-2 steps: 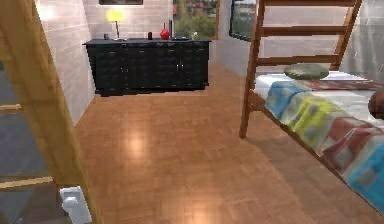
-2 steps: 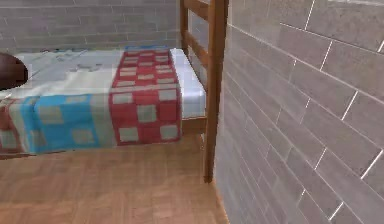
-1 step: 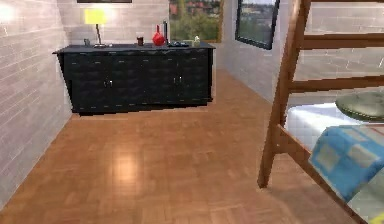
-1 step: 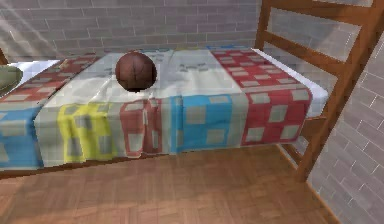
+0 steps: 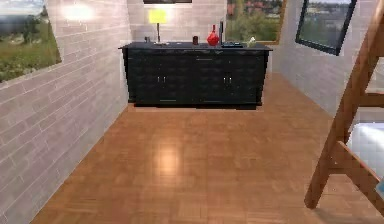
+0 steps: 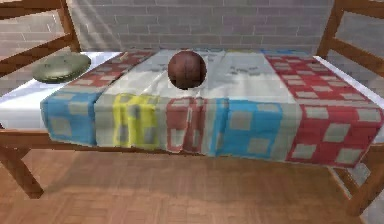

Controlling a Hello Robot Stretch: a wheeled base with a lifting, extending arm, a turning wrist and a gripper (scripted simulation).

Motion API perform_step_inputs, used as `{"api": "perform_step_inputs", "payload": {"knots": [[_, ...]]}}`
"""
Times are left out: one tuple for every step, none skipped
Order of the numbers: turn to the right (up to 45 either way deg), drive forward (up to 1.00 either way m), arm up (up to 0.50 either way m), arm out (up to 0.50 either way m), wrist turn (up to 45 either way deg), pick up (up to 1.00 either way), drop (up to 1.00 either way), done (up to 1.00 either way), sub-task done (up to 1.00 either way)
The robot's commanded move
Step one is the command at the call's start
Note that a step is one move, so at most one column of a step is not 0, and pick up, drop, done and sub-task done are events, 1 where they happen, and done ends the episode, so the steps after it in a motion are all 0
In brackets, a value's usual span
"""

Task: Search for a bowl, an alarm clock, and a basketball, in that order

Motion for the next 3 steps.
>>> {"api": "perform_step_inputs", "payload": {"knots": [[0.0, 1.0, 0.0, 0.0, 0.0, 0.0, 0.0, 0.0, 0.0], [0.0, 1.0, 0.0, 0.0, 0.0, 0.0, 0.0, 0.0, 0.0], [-3.0, 0.0, 0.0, 0.0, 0.0, 0.0, 0.0, 0.0, 0.0]]}}
